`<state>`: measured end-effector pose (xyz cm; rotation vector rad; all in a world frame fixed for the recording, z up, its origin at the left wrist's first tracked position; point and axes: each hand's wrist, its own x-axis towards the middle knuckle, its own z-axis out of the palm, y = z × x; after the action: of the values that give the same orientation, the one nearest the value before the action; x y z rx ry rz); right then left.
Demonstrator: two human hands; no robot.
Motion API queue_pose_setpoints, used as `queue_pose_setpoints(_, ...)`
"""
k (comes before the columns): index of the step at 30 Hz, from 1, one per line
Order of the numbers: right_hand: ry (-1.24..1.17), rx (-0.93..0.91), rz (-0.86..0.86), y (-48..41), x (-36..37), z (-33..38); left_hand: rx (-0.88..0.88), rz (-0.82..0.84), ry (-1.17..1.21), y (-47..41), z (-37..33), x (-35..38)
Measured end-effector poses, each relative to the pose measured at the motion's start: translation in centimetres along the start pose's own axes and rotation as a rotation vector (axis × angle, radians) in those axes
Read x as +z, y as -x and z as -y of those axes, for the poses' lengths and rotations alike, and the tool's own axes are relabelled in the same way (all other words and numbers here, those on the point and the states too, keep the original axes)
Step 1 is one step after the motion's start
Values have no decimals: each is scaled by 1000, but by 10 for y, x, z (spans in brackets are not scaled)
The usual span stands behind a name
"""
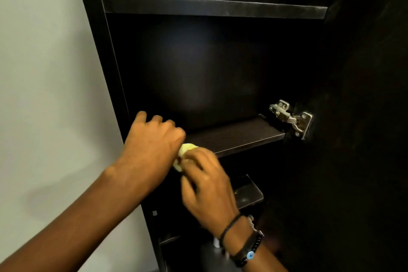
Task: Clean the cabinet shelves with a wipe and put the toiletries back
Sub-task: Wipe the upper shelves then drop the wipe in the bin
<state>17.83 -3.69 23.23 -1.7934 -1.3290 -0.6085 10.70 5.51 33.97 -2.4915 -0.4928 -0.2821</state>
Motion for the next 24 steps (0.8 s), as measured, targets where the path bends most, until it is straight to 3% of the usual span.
queue_pose_setpoints(5,-10,-70,208,-13,8,21,54,102,-189,5,15,-7)
queue_pose_setpoints(14,263,419,316,-77,-37,-68,128,126,-258,22,16,17)
queue_pose_setpoints(17,71,396,400,-89,-25,-50,114,99,-140,21,12,4)
queue_pose_setpoints(20,-33,224,509,-84,-13,-19,107,48,-33,19,10,-10)
queue_pose_setpoints(24,14,239,417,-73,-21,-27,86,28,-10,20,11,-10)
